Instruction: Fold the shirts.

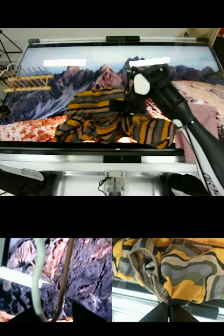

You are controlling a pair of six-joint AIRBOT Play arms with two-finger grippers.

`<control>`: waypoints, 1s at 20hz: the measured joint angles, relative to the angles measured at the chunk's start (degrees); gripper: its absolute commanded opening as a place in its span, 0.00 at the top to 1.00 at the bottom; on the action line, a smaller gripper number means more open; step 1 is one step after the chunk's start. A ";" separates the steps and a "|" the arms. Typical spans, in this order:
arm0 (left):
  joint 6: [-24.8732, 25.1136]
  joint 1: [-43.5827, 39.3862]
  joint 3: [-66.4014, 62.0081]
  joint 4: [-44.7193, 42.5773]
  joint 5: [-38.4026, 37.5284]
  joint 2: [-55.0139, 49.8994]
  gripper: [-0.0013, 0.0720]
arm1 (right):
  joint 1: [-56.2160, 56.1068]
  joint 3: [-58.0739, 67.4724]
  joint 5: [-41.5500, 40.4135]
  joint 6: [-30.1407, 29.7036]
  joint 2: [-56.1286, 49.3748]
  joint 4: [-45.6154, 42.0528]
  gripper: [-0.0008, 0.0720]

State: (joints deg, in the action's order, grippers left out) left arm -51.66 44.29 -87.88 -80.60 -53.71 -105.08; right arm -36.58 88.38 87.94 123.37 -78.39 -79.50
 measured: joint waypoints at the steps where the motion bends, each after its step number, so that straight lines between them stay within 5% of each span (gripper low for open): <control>1: 0.04 0.00 0.00 0.04 -0.11 -0.22 0.60 | 0.00 0.00 0.00 0.02 0.00 0.00 0.91; 2: 0.07 0.00 -0.02 0.07 -0.17 -0.42 0.81 | 0.00 0.00 0.02 0.02 0.00 -0.02 0.91; 3: 0.09 0.02 0.00 0.33 -0.68 -0.55 0.91 | 0.00 0.00 0.02 0.04 0.00 0.00 0.91; 14: -2.73 -0.04 0.02 4.61 0.28 8.00 0.92 | 0.00 0.07 1.51 -1.16 0.00 -0.33 0.91; 20: -5.38 -3.89 0.00 18.01 -0.33 21.22 0.92 | -0.02 0.07 3.30 -4.46 0.00 -4.81 0.91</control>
State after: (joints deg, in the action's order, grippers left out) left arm -57.04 40.40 -87.88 -62.59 -54.04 -83.85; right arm -36.60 88.44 91.24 118.91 -78.39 -84.31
